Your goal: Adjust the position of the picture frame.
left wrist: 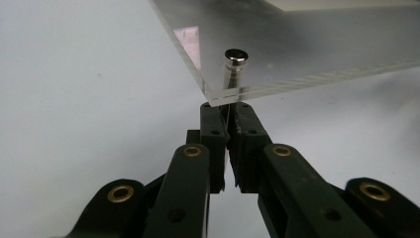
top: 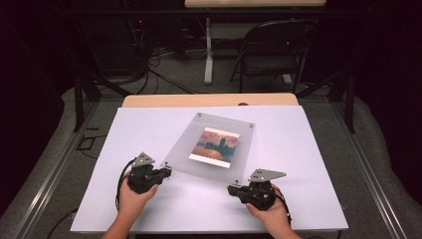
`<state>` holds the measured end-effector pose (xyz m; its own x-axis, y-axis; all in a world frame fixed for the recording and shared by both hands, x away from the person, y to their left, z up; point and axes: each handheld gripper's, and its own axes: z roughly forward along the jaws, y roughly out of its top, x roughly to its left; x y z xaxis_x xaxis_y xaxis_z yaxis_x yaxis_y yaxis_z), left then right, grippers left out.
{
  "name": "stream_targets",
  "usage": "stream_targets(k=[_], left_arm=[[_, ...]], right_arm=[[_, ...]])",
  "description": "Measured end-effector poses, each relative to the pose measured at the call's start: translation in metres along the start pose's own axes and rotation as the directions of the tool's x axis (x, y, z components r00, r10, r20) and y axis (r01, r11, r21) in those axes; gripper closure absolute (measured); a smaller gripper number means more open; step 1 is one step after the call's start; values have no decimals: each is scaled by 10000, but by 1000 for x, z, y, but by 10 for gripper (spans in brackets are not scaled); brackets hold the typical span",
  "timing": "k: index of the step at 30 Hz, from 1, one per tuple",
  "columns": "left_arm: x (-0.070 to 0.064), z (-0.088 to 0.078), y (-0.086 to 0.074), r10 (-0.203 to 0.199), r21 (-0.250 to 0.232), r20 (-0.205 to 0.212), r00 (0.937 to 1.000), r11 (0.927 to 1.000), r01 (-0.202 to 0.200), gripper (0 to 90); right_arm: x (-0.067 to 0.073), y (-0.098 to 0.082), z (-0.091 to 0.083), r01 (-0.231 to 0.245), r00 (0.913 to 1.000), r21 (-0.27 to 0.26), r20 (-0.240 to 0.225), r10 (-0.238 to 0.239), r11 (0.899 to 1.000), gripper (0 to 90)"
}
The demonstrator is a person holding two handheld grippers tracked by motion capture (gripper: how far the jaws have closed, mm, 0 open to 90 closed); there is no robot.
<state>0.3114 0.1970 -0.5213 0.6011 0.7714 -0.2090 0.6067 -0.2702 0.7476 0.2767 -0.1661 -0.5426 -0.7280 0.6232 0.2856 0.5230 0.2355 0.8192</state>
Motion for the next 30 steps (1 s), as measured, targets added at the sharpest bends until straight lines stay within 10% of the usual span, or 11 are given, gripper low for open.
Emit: stream_targets(k=[15, 30], left_arm=[[-39, -3, -13, -150, 16, 718, 9973, 9999, 149, 857], [-20, 4, 17, -756, -546, 605, 9953, 9954, 789, 856]], right_arm=[[-30, 2, -21, -647, 9904, -208, 1213, 668, 9977, 847], [-41, 32, -14, -834, 9846, -655, 1486, 923, 9944, 851]])
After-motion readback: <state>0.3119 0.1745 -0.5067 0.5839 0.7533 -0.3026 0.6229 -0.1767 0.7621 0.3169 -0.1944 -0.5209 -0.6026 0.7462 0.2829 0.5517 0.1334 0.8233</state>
